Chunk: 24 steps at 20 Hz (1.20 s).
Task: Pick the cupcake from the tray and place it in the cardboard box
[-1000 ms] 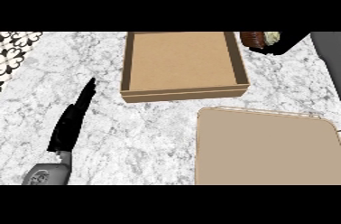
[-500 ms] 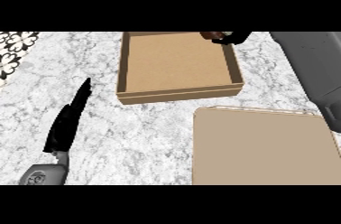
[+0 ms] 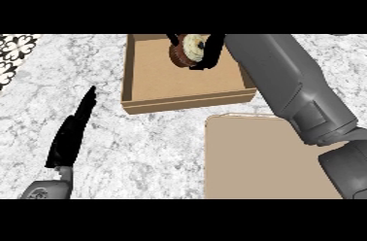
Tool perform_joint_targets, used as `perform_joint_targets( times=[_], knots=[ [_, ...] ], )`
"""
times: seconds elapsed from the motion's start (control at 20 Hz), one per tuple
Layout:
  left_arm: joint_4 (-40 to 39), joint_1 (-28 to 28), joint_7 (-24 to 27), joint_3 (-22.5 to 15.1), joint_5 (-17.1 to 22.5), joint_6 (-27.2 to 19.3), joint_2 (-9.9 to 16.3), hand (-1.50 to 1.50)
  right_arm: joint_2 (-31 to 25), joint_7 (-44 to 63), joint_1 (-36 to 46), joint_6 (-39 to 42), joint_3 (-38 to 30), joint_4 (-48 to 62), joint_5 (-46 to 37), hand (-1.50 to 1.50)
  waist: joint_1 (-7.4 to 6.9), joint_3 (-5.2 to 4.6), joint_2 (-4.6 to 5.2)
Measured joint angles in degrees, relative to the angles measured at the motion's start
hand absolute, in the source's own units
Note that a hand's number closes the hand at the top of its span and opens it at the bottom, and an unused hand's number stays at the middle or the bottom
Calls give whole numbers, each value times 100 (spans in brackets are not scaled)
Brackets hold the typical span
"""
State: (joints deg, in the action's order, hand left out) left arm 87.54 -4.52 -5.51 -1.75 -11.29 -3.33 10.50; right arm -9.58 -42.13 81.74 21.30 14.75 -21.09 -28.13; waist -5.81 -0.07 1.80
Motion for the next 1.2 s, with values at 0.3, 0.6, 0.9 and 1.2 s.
perform_joint_targets(
  times=[0.3, 0.6, 0.9, 1.2],
  knots=[
    [39, 57, 27, 39, 38, 36, 16, 0, 603, 137, 144, -226, 74, 717, -200, -150, 28, -3, 6],
    [-78, 12, 122, 126, 57, 64, 65, 0, 863, 31, 110, -310, -19, 1139, -159, -150, 24, -3, 23],
    [-10, -51, -5, 54, 17, 33, -17, 0, 931, 213, 211, -176, -832, 1401, 609, -150, 10, 1, 31],
    [-39, -97, 43, 84, 19, 65, 22, 0, 562, 558, 411, 363, -1747, 1663, 1483, -150, -30, 1, 76]
  ],
)
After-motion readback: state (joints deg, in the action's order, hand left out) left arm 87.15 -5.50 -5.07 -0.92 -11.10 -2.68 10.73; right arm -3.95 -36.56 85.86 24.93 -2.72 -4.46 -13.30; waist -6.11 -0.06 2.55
